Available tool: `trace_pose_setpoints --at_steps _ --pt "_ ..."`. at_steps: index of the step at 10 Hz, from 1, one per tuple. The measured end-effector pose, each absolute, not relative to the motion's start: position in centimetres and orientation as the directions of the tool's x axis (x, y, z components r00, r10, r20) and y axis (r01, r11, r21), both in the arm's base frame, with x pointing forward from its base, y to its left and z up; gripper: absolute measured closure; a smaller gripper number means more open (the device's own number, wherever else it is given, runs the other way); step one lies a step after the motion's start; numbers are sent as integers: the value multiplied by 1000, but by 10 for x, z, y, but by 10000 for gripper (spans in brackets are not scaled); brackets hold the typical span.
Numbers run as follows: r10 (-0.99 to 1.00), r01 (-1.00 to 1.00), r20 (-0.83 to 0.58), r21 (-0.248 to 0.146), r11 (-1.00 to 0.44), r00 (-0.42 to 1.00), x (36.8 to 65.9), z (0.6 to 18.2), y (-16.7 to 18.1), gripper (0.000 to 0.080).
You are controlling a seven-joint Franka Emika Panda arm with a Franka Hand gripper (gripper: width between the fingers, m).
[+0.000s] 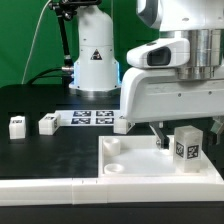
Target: Assemble one leg
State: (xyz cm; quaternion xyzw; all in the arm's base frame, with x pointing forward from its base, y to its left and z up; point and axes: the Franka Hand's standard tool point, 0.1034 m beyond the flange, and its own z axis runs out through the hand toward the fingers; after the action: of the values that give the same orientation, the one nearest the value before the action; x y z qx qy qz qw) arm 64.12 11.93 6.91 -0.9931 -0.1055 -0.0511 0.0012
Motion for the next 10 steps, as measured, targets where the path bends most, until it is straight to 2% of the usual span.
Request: trace_pose_setpoints --at_steps 1,2,3,4,6,8,10 --pt "210 210 102 9 -978 972 641 69 119 258" --pt "207 207 102 8 -978 973 641 69 119 410" --pt "194 195 102 6 -981 976 641 69 119 410" --pt "177 178 102 5 -984 979 641 69 119 510" --pt "132 133 102 -2 -991 986 641 69 119 509" --pt "-85 -83 103 -25 -996 991 641 68 119 509" --pt "-336 -333 95 -46 -942 937 640 68 121 509"
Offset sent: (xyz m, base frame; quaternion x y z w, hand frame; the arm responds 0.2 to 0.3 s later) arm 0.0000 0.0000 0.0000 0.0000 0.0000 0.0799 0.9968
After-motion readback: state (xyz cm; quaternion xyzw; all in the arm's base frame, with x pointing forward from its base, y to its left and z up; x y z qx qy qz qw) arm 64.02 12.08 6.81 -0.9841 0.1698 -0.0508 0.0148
